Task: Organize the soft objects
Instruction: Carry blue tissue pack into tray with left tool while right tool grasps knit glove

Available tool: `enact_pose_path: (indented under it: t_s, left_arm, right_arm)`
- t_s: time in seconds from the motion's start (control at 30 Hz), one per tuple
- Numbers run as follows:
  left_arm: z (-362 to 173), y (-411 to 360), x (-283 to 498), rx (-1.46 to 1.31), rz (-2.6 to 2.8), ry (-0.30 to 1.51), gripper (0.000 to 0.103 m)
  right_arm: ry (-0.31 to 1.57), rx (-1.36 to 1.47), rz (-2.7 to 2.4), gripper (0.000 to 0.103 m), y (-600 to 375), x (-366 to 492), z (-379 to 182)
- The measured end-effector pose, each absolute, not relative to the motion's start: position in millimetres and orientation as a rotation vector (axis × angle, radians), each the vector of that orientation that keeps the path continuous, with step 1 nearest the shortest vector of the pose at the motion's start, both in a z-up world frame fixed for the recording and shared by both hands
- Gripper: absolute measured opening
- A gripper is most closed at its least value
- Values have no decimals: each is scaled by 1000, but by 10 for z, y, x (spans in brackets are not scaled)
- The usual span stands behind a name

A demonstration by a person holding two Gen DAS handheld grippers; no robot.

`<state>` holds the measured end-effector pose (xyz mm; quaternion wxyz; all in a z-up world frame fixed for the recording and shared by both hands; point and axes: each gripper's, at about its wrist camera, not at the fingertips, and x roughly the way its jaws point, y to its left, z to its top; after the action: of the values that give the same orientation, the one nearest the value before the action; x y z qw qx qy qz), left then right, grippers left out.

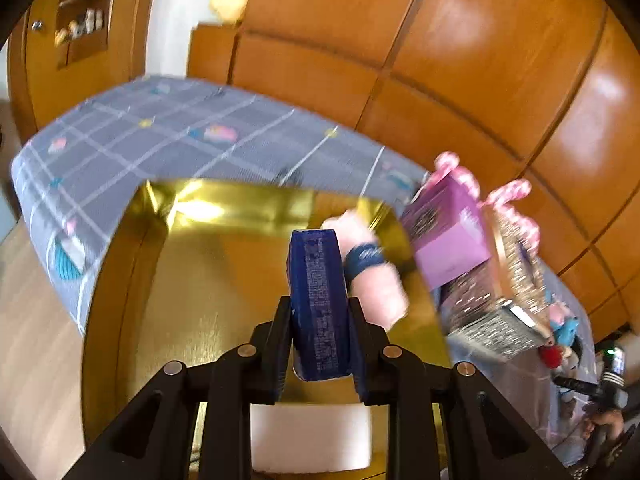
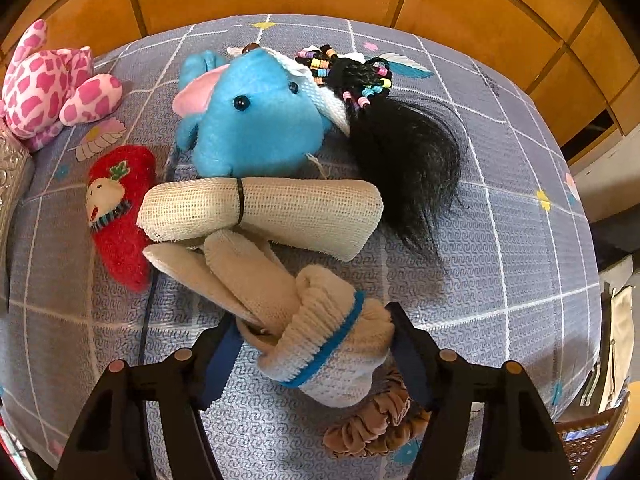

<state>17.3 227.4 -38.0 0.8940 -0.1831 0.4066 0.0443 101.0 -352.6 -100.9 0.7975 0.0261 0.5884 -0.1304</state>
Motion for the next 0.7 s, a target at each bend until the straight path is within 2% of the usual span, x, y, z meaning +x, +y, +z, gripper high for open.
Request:
enact_pose_path:
  t_s: [0.53, 0.7]
  left_arm:
    - [-589, 2292, 737, -323, 148, 886, 28]
    - [-585, 2238, 865, -303, 171, 869, 48]
  right_arm:
    - [1246, 8, -287, 67, -3410, 957, -983]
    - [1233, -12, -289, 63, -3377, 946, -957]
